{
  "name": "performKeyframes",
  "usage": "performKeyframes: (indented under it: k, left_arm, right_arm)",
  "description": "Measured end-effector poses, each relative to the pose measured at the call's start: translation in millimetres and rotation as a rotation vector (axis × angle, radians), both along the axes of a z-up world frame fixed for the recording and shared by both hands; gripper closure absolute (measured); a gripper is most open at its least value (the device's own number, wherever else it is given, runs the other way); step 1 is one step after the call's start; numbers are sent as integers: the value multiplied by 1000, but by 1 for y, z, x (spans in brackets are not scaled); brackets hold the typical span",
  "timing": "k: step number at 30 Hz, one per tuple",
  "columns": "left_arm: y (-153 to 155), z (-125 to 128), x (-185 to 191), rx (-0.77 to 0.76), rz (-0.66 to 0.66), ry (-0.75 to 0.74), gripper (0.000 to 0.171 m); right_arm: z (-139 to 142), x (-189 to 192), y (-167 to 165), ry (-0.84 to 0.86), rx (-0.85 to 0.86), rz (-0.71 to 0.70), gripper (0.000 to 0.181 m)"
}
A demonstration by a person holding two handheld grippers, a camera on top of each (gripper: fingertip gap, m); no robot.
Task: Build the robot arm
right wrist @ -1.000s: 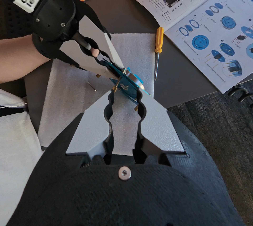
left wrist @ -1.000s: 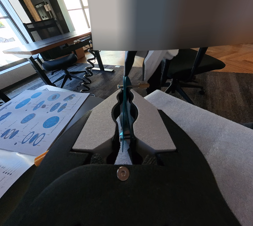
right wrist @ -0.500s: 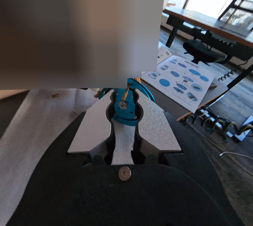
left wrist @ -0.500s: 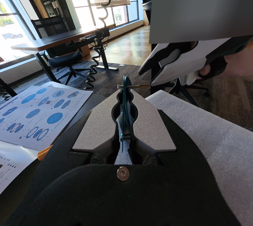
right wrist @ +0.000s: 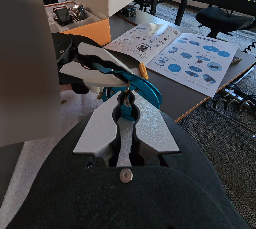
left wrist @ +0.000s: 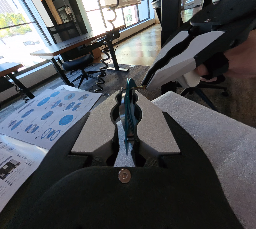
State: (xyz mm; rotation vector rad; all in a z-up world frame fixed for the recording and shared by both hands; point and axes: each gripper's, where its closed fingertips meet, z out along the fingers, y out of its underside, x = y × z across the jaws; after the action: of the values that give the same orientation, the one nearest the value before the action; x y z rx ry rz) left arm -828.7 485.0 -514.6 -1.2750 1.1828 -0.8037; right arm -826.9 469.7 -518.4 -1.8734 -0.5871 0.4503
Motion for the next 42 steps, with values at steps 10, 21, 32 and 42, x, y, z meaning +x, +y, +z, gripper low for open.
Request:
performKeyframes:
  k: [10, 21, 32, 42]
  left_arm:
    - [-7, 13, -1, 84, -5, -50, 164]
    - [-4, 10, 2, 29, 8, -39, 160]
    - [-2, 8, 4, -39, 7, -49, 161]
    - [1, 8, 4, -8, 60, -52, 161]
  right_arm:
    - [0, 1, -3, 8, -48, 30, 176]
    - [2, 1, -2, -21, -22, 32, 175]
    - [2, 0, -3, -18, 5, 33, 175]
    - [-4, 3, -3, -65, 66, -28, 175]
